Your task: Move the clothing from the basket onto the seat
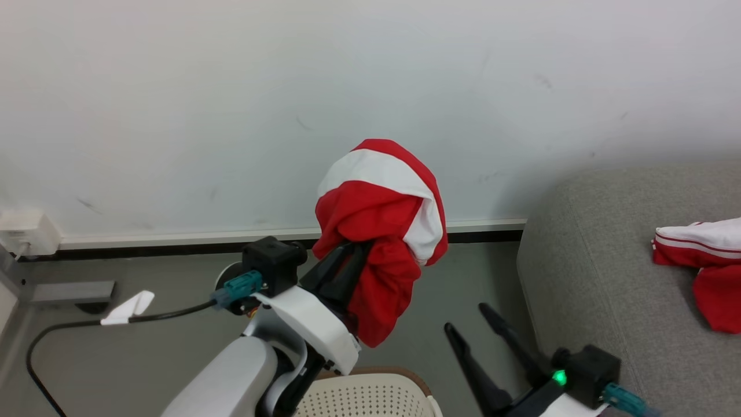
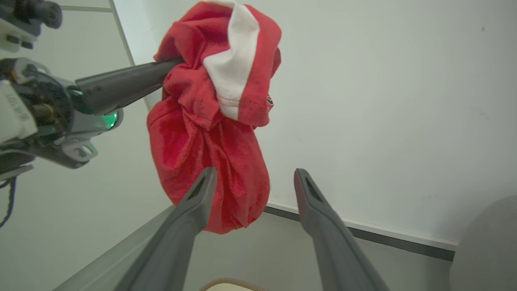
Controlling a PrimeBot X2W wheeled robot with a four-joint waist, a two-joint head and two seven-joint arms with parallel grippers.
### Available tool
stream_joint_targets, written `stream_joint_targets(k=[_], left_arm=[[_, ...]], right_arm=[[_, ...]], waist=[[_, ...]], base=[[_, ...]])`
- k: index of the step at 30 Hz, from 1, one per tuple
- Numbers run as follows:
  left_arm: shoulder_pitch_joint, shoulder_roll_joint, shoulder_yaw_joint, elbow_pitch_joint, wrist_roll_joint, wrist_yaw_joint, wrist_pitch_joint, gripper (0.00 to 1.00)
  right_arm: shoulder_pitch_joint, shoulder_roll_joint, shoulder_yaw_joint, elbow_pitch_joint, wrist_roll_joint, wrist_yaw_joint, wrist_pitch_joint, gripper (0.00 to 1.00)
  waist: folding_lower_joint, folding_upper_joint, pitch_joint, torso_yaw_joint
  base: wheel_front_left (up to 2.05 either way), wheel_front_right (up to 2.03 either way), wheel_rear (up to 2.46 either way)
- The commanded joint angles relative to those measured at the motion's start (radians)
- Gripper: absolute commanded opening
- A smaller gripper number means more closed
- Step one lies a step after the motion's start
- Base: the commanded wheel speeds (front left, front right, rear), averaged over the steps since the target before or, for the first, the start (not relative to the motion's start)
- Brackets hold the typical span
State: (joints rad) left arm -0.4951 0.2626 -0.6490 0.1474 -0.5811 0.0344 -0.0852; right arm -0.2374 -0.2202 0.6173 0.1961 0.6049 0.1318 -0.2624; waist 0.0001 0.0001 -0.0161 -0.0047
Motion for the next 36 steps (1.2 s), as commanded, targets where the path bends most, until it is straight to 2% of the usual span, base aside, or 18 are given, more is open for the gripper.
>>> stream_joint_targets(k=[1,6,11,19,26,27,28,29,36], left_arm=[[-0.015,-0.006,0.0,0.007,-0.004,-0.005,0.002,0.0],[-0.041,-0.035,-0.02,0.035,-0.004,-0.016,0.002,0.0],[-0.053,-0.066,-0.048,0.044,0.0,-0.025,0.0,0.0],[-0.03,-0.113,-0.109,0.041,-0.011,-0.054,0.009,0.0],[-0.009,-0.122,-0.131,0.05,-0.025,-0.059,0.012,0.0],[-0.008,-0.122,-0.131,0.052,-0.026,-0.058,0.012,0.0],[-0.006,-0.121,-0.131,0.053,-0.027,-0.056,0.011,0.0],[-0.005,-0.12,-0.13,0.054,-0.029,-0.054,0.011,0.0],[0.002,-0.101,-0.113,0.066,-0.037,-0.041,0.003,0.0]], right_arm=[[-0.021,0.0,0.032,0.013,0.011,-0.002,-0.003,1.0],[-0.081,0.022,0.18,0.074,0.062,-0.002,-0.003,1.0],[-0.147,0.063,0.245,0.166,0.108,-0.002,-0.003,1.0],[-0.224,0.099,0.234,0.297,0.126,-0.002,-0.003,1.0],[-0.23,0.104,0.177,0.315,0.105,-0.002,-0.003,1.0],[-0.228,0.104,0.17,0.314,0.102,-0.002,-0.003,0.92],[-0.225,0.105,0.164,0.312,0.1,-0.002,-0.003,0.38],[-0.222,0.105,0.16,0.31,0.095,-0.002,-0.003,0.0],[-0.199,0.099,0.131,0.287,0.089,-0.002,-0.003,0.0]], waist=[[-0.0001,-0.0001,0.001,0.01],[-0.0001,-0.0001,0.001,0.038],[-0.0001,-0.0001,0.001,0.07],[-0.0001,-0.0001,-0.001,0.144],[-0.0001,-0.0001,-0.005,0.184],[-0.0001,-0.0001,-0.005,0.187],[-0.0001,-0.0001,-0.005,0.189],[-0.0001,-0.0001,-0.005,0.19],[-0.0001,-0.0001,-0.002,0.179]], base=[[0.0,0.0,0.0],[0.0,0.0,0.0],[0.0,0.0,0.0],[0.0,0.0,0.0],[0.0,0.0,0.0],[0.0,0.0,0.0],[0.0,0.0,0.0],[0.0,0.0,0.0],[0.0,0.0,0.0]])
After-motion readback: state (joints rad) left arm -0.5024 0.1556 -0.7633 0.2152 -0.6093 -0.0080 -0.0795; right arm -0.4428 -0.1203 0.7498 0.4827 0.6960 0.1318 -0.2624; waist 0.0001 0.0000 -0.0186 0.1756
